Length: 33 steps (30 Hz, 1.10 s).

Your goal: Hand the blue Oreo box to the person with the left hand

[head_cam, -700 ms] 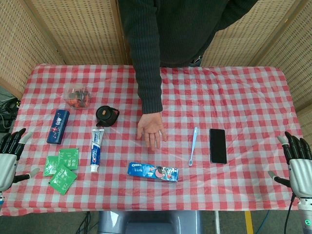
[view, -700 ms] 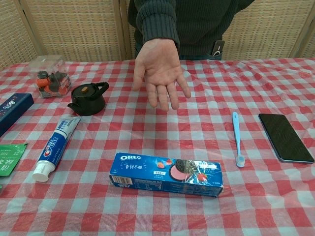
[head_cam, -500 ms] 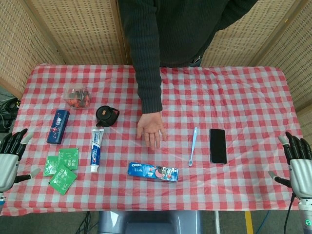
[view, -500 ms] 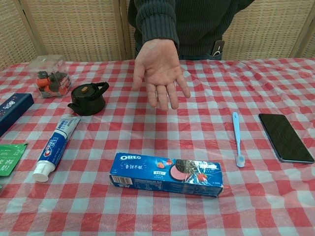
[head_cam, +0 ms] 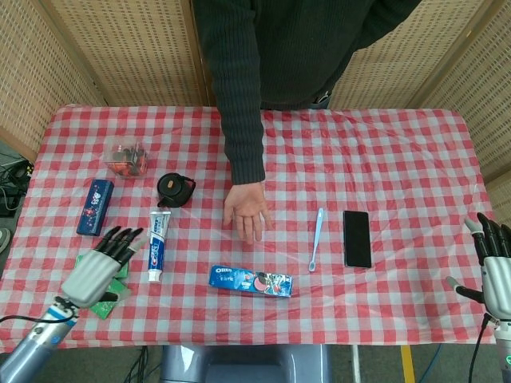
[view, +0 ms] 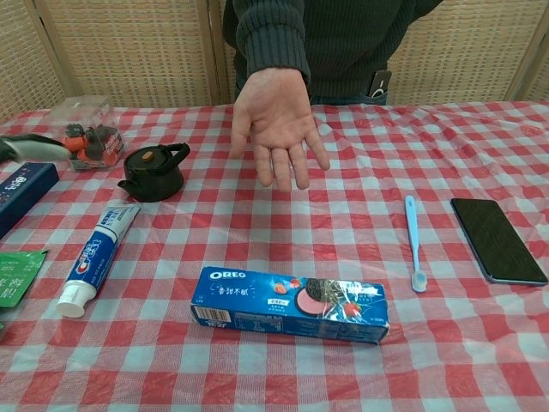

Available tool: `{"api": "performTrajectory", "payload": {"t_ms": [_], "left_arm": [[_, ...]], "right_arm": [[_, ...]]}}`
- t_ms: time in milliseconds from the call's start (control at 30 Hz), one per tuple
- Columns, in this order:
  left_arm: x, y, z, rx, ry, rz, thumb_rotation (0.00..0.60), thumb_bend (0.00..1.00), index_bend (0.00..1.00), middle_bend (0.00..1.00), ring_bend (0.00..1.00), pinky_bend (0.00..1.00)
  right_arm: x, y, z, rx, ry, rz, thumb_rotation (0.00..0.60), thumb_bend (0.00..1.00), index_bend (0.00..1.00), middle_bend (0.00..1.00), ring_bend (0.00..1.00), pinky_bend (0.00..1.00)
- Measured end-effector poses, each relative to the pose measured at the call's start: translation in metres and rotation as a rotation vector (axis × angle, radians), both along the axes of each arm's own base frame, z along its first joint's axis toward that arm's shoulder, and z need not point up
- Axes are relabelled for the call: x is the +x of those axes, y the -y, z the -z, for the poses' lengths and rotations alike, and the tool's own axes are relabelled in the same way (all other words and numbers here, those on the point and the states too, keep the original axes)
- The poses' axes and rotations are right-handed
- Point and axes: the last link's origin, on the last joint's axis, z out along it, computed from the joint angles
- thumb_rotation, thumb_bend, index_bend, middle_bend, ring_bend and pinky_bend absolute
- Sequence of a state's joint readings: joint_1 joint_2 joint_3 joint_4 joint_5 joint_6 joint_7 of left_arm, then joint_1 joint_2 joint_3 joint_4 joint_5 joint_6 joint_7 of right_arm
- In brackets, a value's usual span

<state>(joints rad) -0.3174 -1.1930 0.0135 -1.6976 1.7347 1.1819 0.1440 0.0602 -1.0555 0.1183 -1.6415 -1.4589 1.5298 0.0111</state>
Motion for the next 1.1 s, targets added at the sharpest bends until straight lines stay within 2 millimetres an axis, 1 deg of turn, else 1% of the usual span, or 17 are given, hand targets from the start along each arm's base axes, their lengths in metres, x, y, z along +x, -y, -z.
{"api": "performTrajectory", "payload": {"t_ms": [133,233,433,533,633,733,800,833,900,967,1000,1100], "left_arm": [[0.034,-0.015,0.046,-0.17,-0.022,0.096,0.6,0.0,0.01,0.0,0.0,0.01],[0.059,-0.026,0.073,-0.268,-0.033,0.14,0.6,0.0,0.02,0.0,0.0,0.01],[0.107,-0.046,0.11,-0.362,-0.011,0.169,0.6,0.0,0.03,0.0,0.0,0.02],[0.129,-0.055,0.126,-0.381,-0.01,0.189,0.6,0.0,0.03,0.0,0.0,0.02],[0.142,-0.061,0.138,-0.387,-0.022,0.202,0.6,0.0,0.03,0.0,0.0,0.03],[0.15,-0.066,0.147,-0.394,-0.038,0.201,0.6,0.0,0.04,0.0,0.01,0.06],[0.153,-0.069,0.153,-0.399,-0.046,0.196,0.6,0.0,0.05,0.0,0.05,0.1],[0.156,-0.071,0.157,-0.402,-0.05,0.19,0.6,0.0,0.07,0.02,0.09,0.14],[0.16,-0.074,0.164,-0.405,-0.056,0.183,0.6,0.0,0.13,0.08,0.17,0.23],[0.165,-0.078,0.172,-0.405,-0.061,0.176,0.6,0.0,0.21,0.16,0.24,0.3],[0.166,-0.079,0.175,-0.404,-0.064,0.176,0.6,0.0,0.24,0.18,0.27,0.32],[0.168,-0.08,0.179,-0.402,-0.067,0.169,0.6,0.0,0.4,0.33,0.4,0.44]], "right_arm": [[-0.007,0.003,-0.002,-0.009,-0.009,0.031,0.6,0.0,0.06,0.0,0.0,0.0],[-0.012,0.006,-0.003,-0.01,-0.017,0.053,0.6,0.0,0.06,0.0,0.0,0.0],[-0.02,0.012,-0.002,-0.016,-0.028,0.091,0.6,0.0,0.06,0.0,0.0,0.0],[-0.021,0.013,-0.003,-0.02,-0.031,0.099,0.6,0.0,0.06,0.0,0.0,0.0],[-0.023,0.014,-0.003,-0.024,-0.033,0.107,0.6,0.0,0.06,0.0,0.0,0.0],[-0.024,0.014,-0.003,-0.027,-0.037,0.117,0.6,0.0,0.06,0.0,0.0,0.0],[-0.026,0.015,-0.003,-0.027,-0.042,0.124,0.6,0.0,0.06,0.0,0.0,0.0],[-0.026,0.015,-0.003,-0.026,-0.045,0.127,0.6,0.0,0.06,0.0,0.0,0.0],[-0.028,0.016,-0.002,-0.023,-0.05,0.134,0.6,0.0,0.06,0.0,0.0,0.0],[-0.029,0.017,-0.001,-0.023,-0.052,0.139,0.6,0.0,0.06,0.0,0.0,0.0],[-0.029,0.017,-0.001,-0.023,-0.053,0.14,0.6,0.0,0.06,0.0,0.0,0.0],[-0.03,0.018,0.0,-0.021,-0.054,0.143,0.6,0.0,0.06,0.0,0.0,0.0]]}}
